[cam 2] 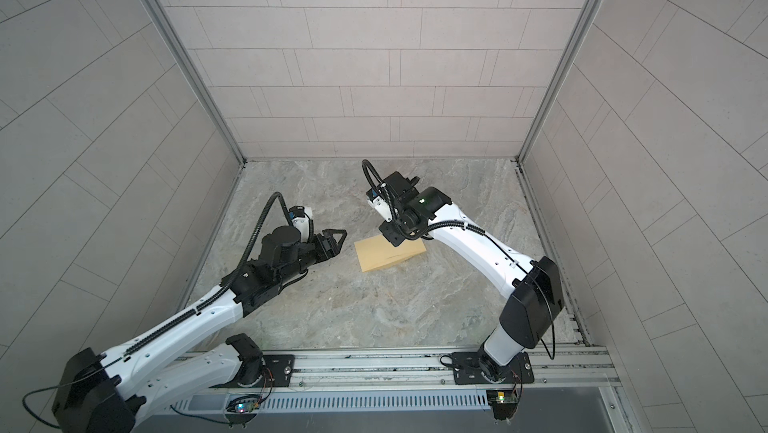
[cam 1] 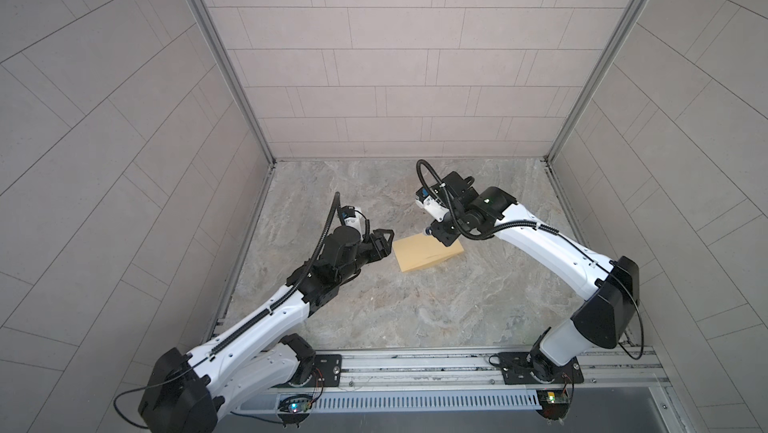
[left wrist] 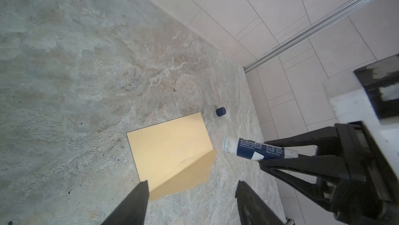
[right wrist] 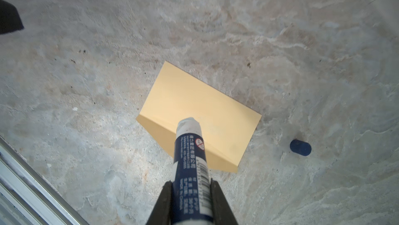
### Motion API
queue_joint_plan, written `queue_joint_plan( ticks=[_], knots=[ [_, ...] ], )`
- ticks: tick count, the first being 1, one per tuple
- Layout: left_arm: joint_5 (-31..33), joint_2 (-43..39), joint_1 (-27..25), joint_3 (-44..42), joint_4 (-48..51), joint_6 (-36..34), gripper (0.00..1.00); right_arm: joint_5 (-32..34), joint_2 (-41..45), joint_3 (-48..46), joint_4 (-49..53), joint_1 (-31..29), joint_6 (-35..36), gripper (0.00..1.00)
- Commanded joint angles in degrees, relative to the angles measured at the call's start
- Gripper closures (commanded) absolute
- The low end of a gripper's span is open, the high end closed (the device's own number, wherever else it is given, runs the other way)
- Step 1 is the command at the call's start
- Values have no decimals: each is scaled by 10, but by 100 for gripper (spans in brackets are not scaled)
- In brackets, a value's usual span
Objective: Place the letter into the envelope and seal it
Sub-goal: 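Carry the glue stick over the envelope while the left gripper lowers onto it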
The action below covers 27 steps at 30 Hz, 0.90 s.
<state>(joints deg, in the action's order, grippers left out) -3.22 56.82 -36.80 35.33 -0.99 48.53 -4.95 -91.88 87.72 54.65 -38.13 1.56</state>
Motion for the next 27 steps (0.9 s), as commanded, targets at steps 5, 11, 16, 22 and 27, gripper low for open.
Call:
queue_joint_plan(
  ticks=[5, 11, 16, 22, 27],
  knots=[
    [-54, 49, 15, -41, -108, 31, 34, 14, -52, 37, 57, 0, 19, 100],
    [-95, 123, 25, -63, -191, 56, 45, 30, -152, 120, 127, 1, 15, 100],
    [-113, 174, 26, -60, -215, 60, 60, 16, -217, 174, 160, 2, 25, 100],
    [-110, 209, 26, -56, -227, 65, 74, 9, -274, 227, 192, 4, 34, 100],
    [-124, 240, 26, -47, -233, 78, 81, 13, -314, 273, 230, 7, 41, 100]
  ],
)
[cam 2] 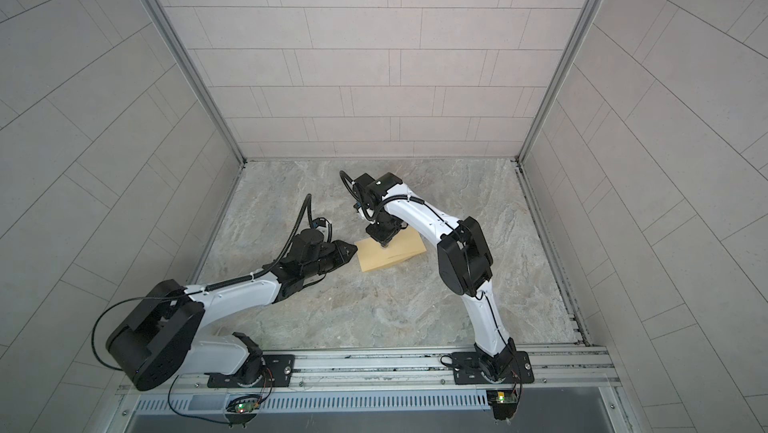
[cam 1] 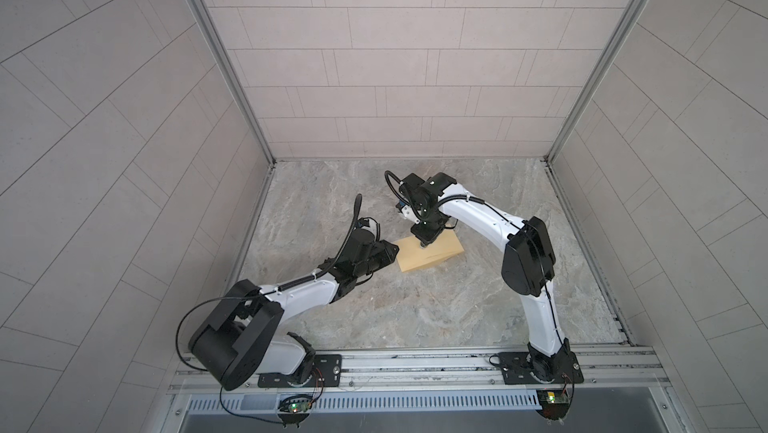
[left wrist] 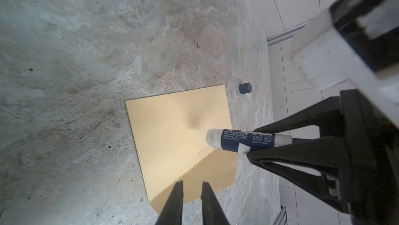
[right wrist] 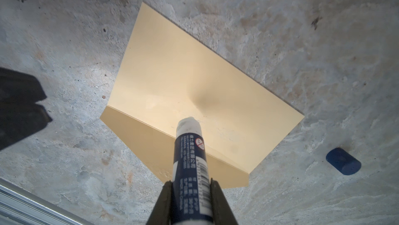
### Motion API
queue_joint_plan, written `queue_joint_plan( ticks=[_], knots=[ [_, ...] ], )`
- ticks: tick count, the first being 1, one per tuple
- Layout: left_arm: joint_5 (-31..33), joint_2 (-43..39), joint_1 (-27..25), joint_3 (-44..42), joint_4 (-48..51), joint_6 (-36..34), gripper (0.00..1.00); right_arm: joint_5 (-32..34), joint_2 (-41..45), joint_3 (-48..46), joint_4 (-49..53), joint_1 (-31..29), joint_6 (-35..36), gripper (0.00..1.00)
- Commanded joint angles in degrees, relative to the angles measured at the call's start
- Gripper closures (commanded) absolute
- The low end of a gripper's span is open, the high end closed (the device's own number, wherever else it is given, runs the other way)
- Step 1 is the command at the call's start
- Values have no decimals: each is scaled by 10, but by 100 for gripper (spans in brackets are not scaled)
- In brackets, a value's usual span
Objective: Place the letter into the envelope and seal it
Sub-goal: 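Carry the glue stick over the envelope while the left gripper lowers onto it, then press the glue stick tip onto the envelope flap while the left gripper holds the envelope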
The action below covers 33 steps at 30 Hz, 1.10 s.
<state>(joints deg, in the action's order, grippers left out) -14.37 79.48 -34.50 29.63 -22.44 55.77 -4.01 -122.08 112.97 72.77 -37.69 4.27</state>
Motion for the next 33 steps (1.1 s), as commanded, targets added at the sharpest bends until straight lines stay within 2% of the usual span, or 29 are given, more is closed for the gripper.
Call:
queue_joint_plan(
  ticks=[1, 9, 15, 18, 33],
  knots=[
    [-18, 21, 3, 13, -22, 6, 81, 6, -18, 28, 55, 3, 16, 100],
    [-68, 92, 3, 30, -71, 31, 90, 16, -66, 90, 106, 3, 23, 100],
    [-80, 136, 3, 42, -93, 40, 94, 18, -90, 116, 122, 4, 25, 100],
    [-84, 157, 3, 48, -101, 43, 99, 12, -99, 127, 124, 3, 26, 100],
    [-72, 218, 3, 46, -113, 63, 100, 5, -139, 148, 128, 4, 25, 100]
  ],
)
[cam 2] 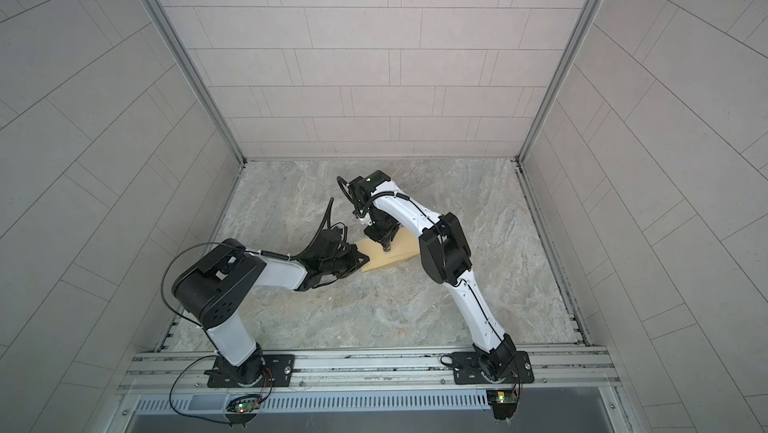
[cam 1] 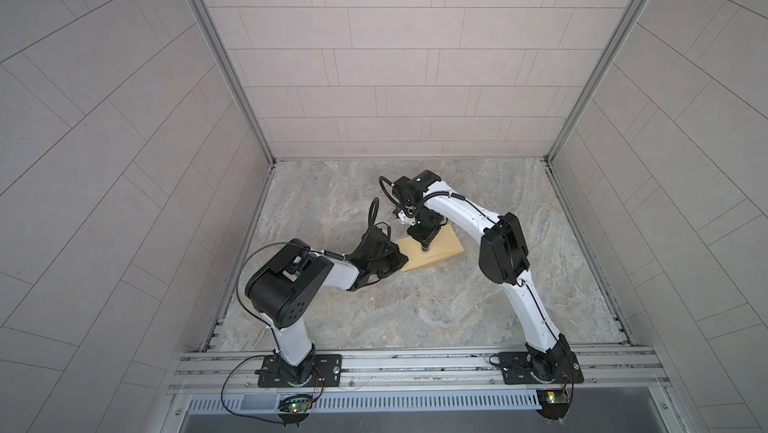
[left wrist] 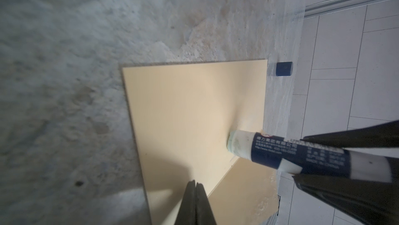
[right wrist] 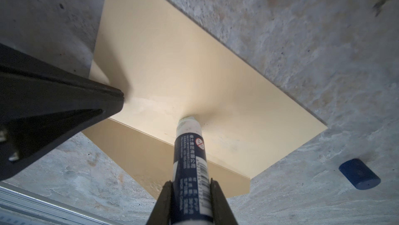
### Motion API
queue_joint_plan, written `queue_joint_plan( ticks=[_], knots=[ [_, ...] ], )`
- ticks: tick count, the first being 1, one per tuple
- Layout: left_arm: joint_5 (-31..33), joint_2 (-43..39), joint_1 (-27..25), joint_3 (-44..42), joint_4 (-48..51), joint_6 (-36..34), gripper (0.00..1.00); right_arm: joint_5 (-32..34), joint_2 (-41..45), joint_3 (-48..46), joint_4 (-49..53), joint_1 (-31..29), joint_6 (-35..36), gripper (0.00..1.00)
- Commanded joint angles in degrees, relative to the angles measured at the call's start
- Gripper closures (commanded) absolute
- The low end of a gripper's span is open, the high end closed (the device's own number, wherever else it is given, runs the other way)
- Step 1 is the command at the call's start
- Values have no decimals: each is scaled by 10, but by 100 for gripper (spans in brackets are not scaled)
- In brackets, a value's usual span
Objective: Place the letter into the envelope and seal it
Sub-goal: 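Press the glue stick tip onto the envelope flap while the left gripper holds the envelope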
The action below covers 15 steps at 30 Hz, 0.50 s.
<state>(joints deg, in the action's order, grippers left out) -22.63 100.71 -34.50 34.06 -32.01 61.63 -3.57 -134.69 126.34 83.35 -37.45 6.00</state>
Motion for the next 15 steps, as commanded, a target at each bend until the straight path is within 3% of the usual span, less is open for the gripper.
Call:
queue_joint_plan(
  ticks=[1, 15],
  knots=[
    [13, 8, 3, 0, -16, 4, 100, 1, -18, 18, 26, 1, 7, 100],
    [28, 13, 3, -8, -12, 6, 100, 36, -46, 41, 55, 6, 1, 100]
  ],
)
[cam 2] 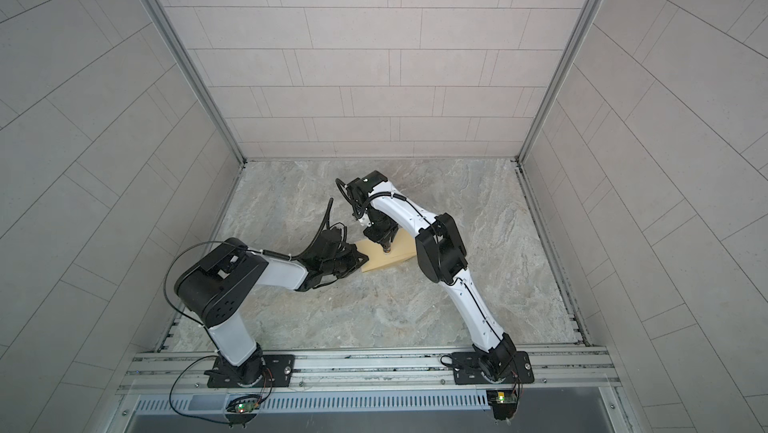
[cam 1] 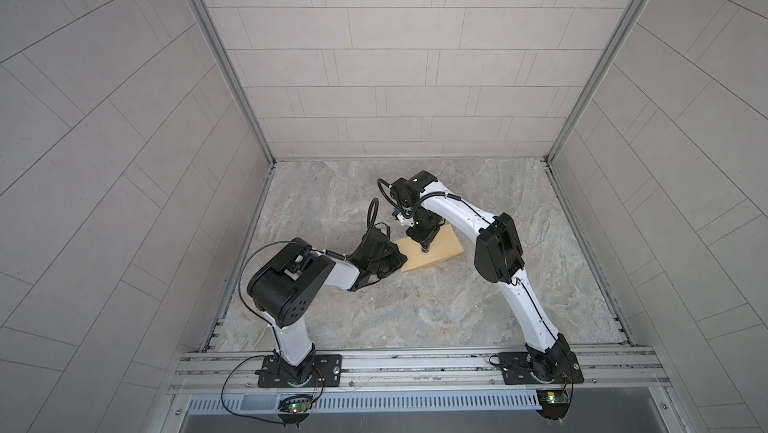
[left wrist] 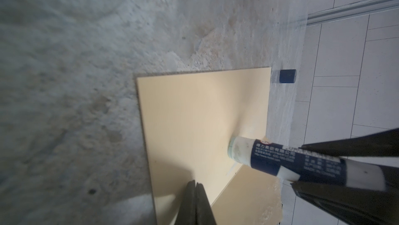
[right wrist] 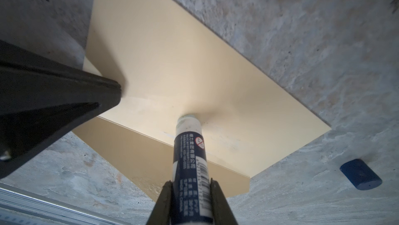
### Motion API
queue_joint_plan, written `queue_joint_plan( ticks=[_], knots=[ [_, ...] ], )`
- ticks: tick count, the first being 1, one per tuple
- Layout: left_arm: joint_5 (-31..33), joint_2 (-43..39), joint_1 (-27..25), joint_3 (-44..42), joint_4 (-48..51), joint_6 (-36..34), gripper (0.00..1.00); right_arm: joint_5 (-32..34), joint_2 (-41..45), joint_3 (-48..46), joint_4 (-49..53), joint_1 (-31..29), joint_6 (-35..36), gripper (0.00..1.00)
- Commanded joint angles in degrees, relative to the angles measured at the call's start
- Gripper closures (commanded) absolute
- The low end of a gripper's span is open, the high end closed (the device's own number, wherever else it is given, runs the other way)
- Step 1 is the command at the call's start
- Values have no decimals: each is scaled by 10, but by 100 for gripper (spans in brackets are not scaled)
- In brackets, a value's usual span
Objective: Place the letter into the envelope and seal it
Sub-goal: 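Press the glue stick tip onto the envelope flap while the left gripper holds the envelope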
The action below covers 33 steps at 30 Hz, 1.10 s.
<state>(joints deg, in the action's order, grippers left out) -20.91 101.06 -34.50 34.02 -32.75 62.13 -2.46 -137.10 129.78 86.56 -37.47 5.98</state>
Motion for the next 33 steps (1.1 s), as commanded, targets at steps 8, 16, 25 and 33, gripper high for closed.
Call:
queue_joint_plan(
  ticks=[8, 16, 25, 33],
  knots=[
    [18, 14, 3, -11, -3, 3, 100, 29, -20, 11, 27, 19, -11, 100],
    [23, 27, 1, -10, -4, 4, 100, 33, -22, 11, 31, 28, -15, 100],
    [39, 25, -1, -3, 28, -14, 100, 46, -25, 11, 30, 38, -25, 100],
    [53, 28, -7, 11, 65, -32, 100, 53, -28, 12, 32, 48, -31, 100]
  ],
)
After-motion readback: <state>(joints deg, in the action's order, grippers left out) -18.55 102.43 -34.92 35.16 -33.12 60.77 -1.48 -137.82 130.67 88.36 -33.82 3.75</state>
